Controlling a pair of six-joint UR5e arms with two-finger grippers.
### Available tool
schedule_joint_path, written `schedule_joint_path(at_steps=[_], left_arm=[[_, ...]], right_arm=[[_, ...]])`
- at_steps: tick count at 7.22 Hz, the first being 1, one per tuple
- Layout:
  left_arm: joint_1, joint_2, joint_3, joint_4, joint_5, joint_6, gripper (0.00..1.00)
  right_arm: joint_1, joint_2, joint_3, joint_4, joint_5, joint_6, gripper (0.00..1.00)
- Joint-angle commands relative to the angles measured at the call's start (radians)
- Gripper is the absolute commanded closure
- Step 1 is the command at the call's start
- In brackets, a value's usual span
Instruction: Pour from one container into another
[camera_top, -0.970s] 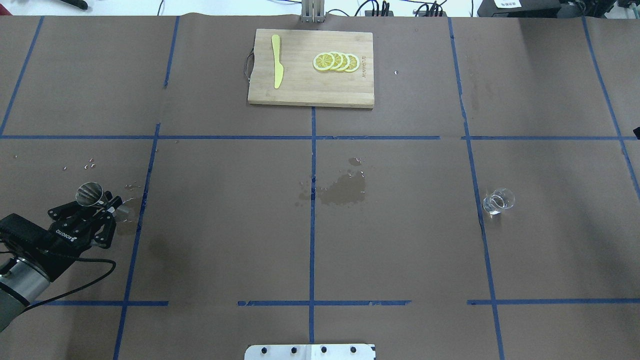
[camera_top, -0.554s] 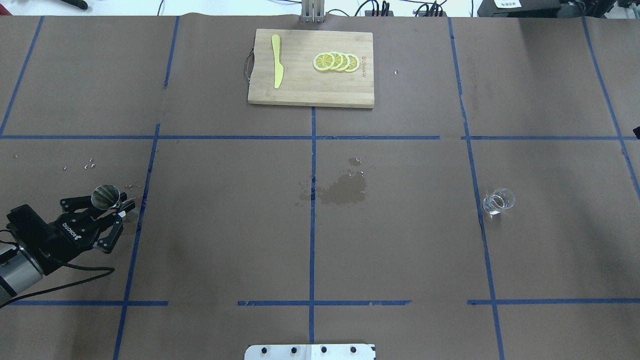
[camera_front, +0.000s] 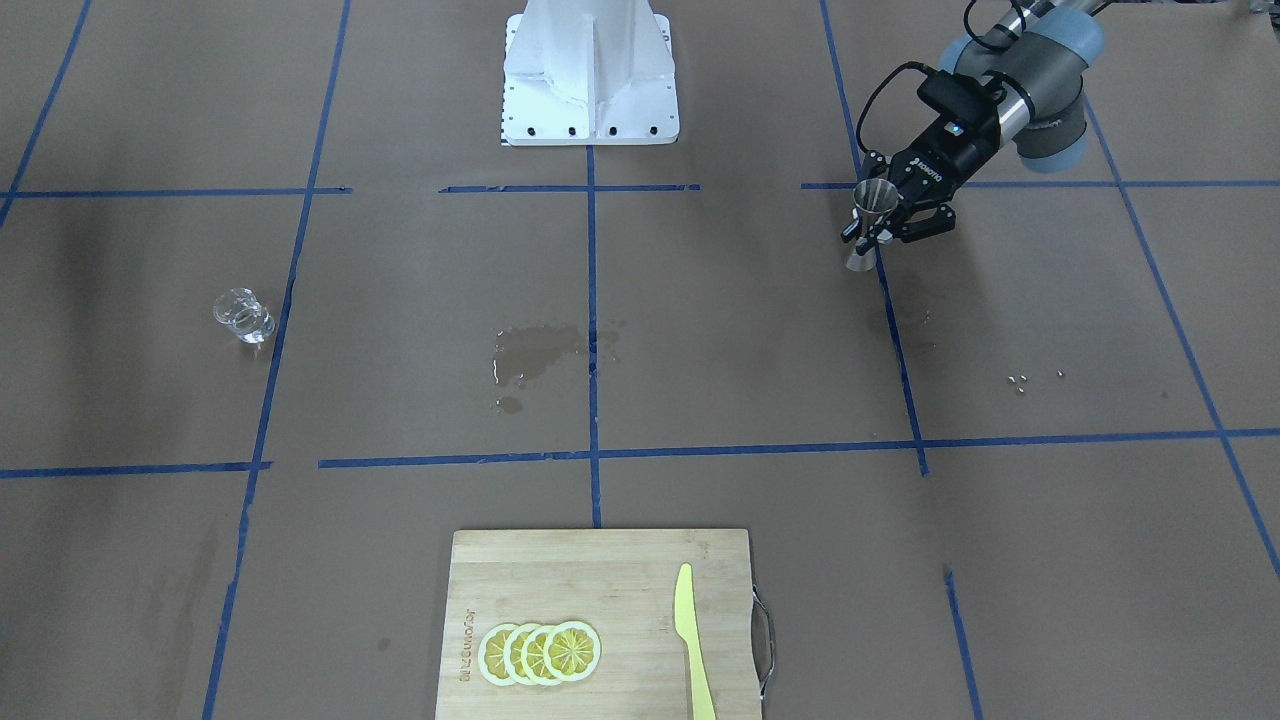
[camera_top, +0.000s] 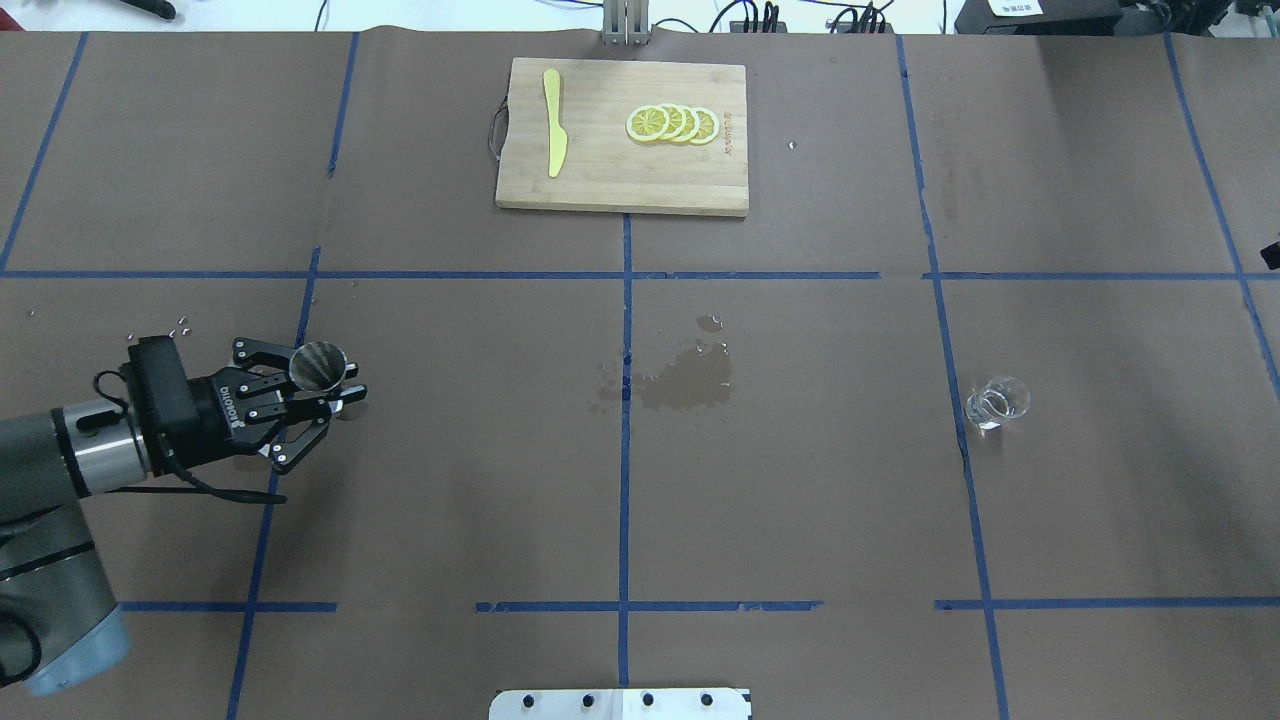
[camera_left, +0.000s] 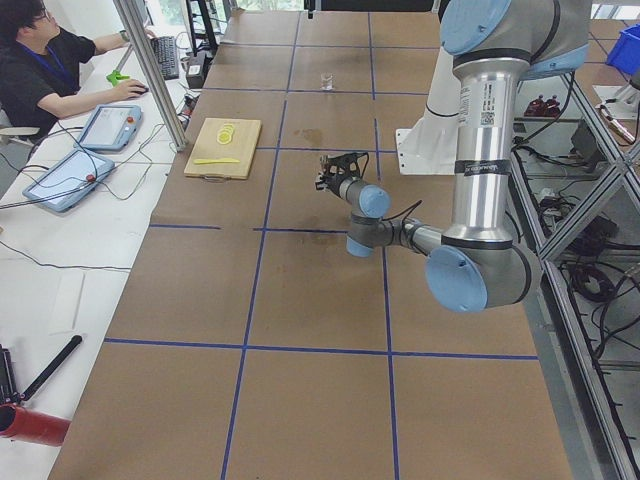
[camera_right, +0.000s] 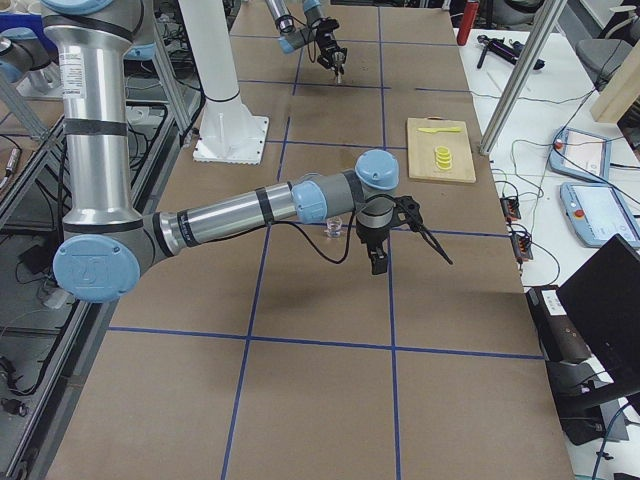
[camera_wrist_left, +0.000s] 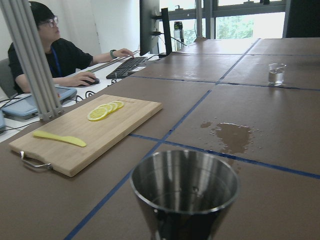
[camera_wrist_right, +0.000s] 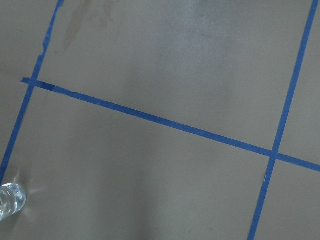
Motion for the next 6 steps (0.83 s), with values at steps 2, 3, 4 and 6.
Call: schedule_joint_path(at_steps=[2,3,4,6], left_arm=[[-0.035,-0.314,0.180,0.103,-0.124,-0.047,1.00],[-0.033,-0.397,0.193,0.207,-0.124,-0.044,1.00],[-0.032,-0.470,0.195,0.319,-0.124,-0.042,1.00],[-0.027,-0.559,0.264,0.360,-0.126,-0.033,1.00]], right_arm=[[-0.001,0.028,0.006,0.000,0.000,0.066,0.00],[-0.007,0.034,0.011,0.002,0.002,0.088,0.00],[-0.027,0.040,0.015,0.002,0.003,0.102,0.00],[-0.109,0.046,0.053,0.067,-0.006,0.274,0.00]])
